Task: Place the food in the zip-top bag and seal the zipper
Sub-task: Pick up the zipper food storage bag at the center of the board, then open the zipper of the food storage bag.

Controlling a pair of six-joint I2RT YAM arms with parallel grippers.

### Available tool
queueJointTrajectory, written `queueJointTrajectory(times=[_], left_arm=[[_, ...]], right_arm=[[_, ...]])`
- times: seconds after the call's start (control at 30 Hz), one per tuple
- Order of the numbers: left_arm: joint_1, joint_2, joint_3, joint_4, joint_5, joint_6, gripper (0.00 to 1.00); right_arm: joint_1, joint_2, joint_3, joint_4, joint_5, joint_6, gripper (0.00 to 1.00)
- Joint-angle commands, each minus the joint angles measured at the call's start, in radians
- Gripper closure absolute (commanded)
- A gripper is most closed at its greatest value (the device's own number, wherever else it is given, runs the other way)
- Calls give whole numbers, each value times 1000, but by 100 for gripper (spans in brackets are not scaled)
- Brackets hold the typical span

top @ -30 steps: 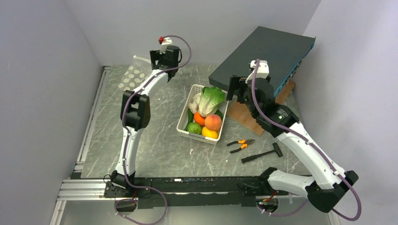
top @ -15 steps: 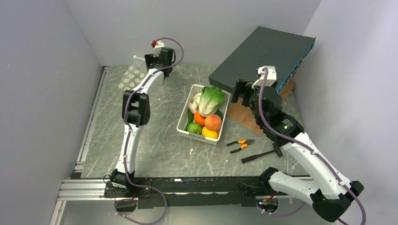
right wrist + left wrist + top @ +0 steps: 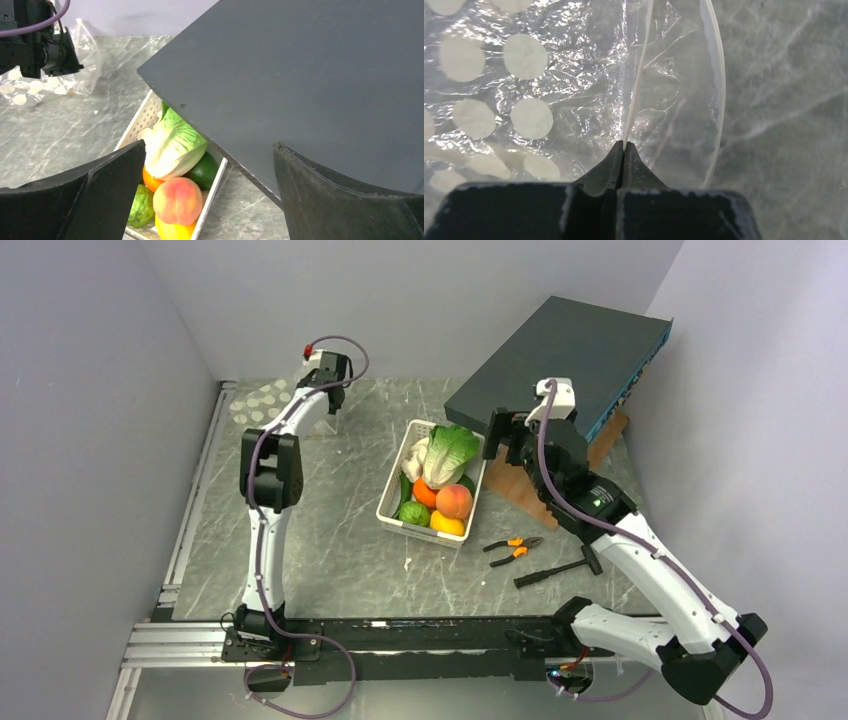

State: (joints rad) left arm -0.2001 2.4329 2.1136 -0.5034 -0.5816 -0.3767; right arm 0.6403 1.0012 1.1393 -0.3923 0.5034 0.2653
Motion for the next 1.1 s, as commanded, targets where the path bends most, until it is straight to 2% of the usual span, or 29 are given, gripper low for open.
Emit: queueJointTrajectory(times=[0.0, 0.2, 0.3, 0.4, 0.67, 0.83, 1.07], left_arm=[[-8, -234, -56, -40, 73, 72, 100], [-9, -600, -405, -22, 167, 96, 100], [-9, -808, -554, -83, 244, 77, 100], [-9, -992, -712, -123, 347, 78, 100], [-9, -1498, -1120, -183, 502, 35, 100], [-9, -1733, -1256, -188, 624, 19, 100], [-9, -1874, -1369, -212, 658, -17, 100]], right_arm=[[4, 41, 44, -34, -89, 60, 0], [10, 44, 27, 2, -319, 193, 0], [14, 66, 40, 10, -463, 194, 0], [68, 107, 46, 15, -535, 186, 0], [379, 266, 152, -28, -460, 157, 0], [438, 325, 143, 33, -487, 210, 0], [447, 415, 72, 158, -417, 301, 0]])
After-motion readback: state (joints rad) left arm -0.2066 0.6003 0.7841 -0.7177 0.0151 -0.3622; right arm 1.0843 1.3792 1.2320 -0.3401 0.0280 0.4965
